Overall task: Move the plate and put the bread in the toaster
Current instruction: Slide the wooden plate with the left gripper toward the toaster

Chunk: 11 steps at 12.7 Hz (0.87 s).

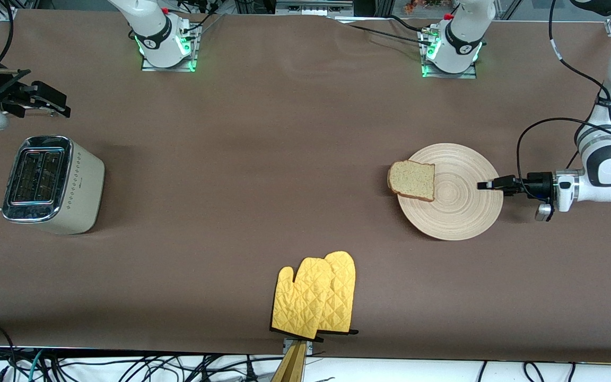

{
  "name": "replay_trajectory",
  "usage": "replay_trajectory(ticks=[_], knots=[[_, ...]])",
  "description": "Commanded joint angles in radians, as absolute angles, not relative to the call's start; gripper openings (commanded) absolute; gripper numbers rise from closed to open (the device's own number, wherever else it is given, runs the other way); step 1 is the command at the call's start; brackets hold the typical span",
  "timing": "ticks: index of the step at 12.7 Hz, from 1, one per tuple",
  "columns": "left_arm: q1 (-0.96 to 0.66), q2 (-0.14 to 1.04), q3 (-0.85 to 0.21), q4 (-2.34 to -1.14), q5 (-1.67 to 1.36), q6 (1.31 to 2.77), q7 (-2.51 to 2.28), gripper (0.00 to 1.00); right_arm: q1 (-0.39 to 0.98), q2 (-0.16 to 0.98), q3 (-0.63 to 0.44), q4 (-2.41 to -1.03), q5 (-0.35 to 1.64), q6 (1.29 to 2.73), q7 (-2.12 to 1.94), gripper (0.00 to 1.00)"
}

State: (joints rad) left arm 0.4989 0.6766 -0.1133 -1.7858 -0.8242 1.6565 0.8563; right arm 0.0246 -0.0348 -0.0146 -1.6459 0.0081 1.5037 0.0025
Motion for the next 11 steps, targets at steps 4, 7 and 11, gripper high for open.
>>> replay_trajectory(ticks=[4,7,11], knots=[[0.373,0.669,-0.118,-1.746,-0.974,1.601,0.691,0.00,0.021,-0.031,-0.011,-1.624,0.003,1.486,-0.002,1.00],[0.234,0.669,-0.124,-1.746,-1.063,1.739,0.582,0.00,0.021,-0.031,-0.011,-1.624,0.003,1.486,-0.002,1.00],[0.025,0.672,-0.127,-1.746,-1.251,1.889,0.468,0.00,0.021,-0.031,-0.011,-1.624,0.003,1.486,-0.002,1.00]])
